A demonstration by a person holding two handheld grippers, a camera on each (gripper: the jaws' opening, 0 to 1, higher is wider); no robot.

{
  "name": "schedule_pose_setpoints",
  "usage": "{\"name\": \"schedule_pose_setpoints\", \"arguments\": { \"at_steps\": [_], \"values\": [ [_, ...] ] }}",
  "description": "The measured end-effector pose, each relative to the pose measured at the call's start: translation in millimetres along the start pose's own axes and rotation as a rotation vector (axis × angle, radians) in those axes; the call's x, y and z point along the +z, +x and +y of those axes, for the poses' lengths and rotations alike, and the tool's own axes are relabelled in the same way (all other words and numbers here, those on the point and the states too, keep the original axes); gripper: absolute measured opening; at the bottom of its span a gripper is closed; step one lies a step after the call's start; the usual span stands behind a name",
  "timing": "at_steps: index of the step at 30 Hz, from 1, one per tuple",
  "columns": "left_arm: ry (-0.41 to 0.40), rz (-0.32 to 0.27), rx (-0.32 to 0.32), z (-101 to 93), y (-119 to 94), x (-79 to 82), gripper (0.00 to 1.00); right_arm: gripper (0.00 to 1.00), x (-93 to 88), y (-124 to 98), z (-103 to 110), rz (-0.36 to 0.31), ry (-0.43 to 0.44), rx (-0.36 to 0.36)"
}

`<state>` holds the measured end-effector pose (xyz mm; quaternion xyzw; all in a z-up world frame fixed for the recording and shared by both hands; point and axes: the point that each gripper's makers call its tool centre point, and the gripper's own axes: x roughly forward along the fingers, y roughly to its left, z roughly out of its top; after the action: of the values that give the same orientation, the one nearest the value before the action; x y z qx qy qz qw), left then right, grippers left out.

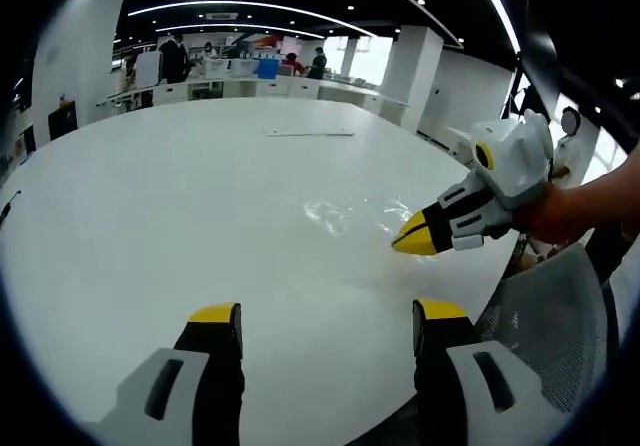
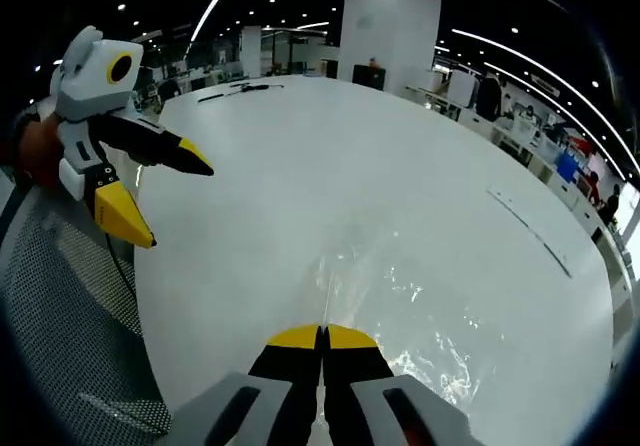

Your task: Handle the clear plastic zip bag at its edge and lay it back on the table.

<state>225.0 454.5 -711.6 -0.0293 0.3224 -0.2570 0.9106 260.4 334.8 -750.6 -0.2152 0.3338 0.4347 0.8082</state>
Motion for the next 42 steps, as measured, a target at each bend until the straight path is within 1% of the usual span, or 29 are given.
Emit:
{"name": "schedule_pose_setpoints", "arguments": {
  "at_steps": [2, 4, 9, 11, 13, 14, 17, 22, 25, 26, 27, 28, 29, 32, 34, 36, 38, 40, 41, 42],
  "values": [
    [0.023, -0.001, 0.006, 1.6, 0.8, 0.1, 0.69, 0.00, 0.6, -5.4, 3.7, 0.001, -0.020, 0.006],
    [0.031, -0.001, 0.009, 0.1, 1.1, -0.2, 0.69, 0.00, 1.7, -4.3, 3.7, 0.000, -0.026, 0.011],
    [0.049, -0.001, 0.017, 1.6, 1.6, 1.4, 0.69, 0.00, 3.1, -12.3, 9.2, -0.001, -0.041, 0.029],
    [0.074, -0.004, 0.022, 2.1, 1.3, 3.7, 0.68, 0.00, 1.5, -12.8, 11.7, 0.007, -0.059, 0.038],
    [0.096, -0.001, 0.027, 4.3, 2.0, 4.8, 0.69, 0.00, 0.1, -15.6, 17.7, 0.017, -0.086, 0.049],
    [0.126, 0.002, 0.031, 5.7, 1.9, 6.4, 0.68, 0.00, 0.6, -16.7, 19.5, 0.017, -0.093, 0.056],
    [0.161, 0.001, 0.038, 10.6, 2.6, 9.1, 0.68, 0.00, 1.6, -18.5, 22.2, 0.015, -0.107, 0.070],
    [0.199, 0.006, 0.046, 20.9, 6.4, 9.5, 0.66, 0.00, 3.0, -22.9, 26.6, 0.016, -0.128, 0.085],
    [0.256, 0.031, 0.043, 25.7, 12.0, 3.6, 0.68, 0.00, 3.5, -25.0, 27.8, 0.012, -0.138, 0.096],
    [0.307, 0.037, 0.061, 28.6, 12.3, 5.0, 0.70, 0.00, 3.1, -25.4, 28.2, 0.012, -0.145, 0.102],
    [0.321, 0.030, 0.064, 28.7, 13.2, 6.5, 0.71, 0.00, 2.4, -25.2, 28.2, 0.013, -0.149, 0.105],
    [0.322, 0.028, 0.052, 20.4, 11.5, 10.0, 0.70, 0.00, 0.5, -26.1, 29.3, 0.019, -0.152, 0.117],
    [0.331, 0.029, 0.048, 19.4, 12.5, 10.7, 0.68, 0.00, -0.4, -27.6, 30.7, 0.020, -0.153, 0.126],
    [0.443, 0.025, 0.045, 12.4, 16.6, 16.7, 0.66, 0.00, -3.3, -32.1, 32.4, 0.025, -0.169, 0.149],
    [0.479, 0.020, 0.043, 9.8, 19.5, 19.4, 0.63, 0.00, -4.1, -34.0, 32.9, 0.025, -0.176, 0.161],
    [0.489, 0.022, 0.041, 6.0, 21.6, 22.0, 0.61, 0.00, -4.8, -34.1, 32.2, 0.025, -0.180, 0.171],
    [0.518, 0.022, 0.032, 3.2, 25.1, 25.4, 0.58, 0.00, -5.0, -34.3, 31.2, 0.026, -0.181, 0.174],
    [0.568, 0.028, 0.026, 2.2, 29.7, 27.0, 0.57, 0.00, -5.1, -35.5, 30.8, 0.025, -0.180, 0.180],
    [0.613, 0.034, 0.022, 1.9, 33.1, 27.4, 0.56, 0.00, -4.8, -36.1, 32.0, 0.027, -0.183, 0.185],
    [0.639, 0.038, 0.020, 1.9, 35.2, 27.5, 0.55, 0.00, -4.6, -36.5, 32.4, 0.028, -0.186, 0.187]
  ]
}}
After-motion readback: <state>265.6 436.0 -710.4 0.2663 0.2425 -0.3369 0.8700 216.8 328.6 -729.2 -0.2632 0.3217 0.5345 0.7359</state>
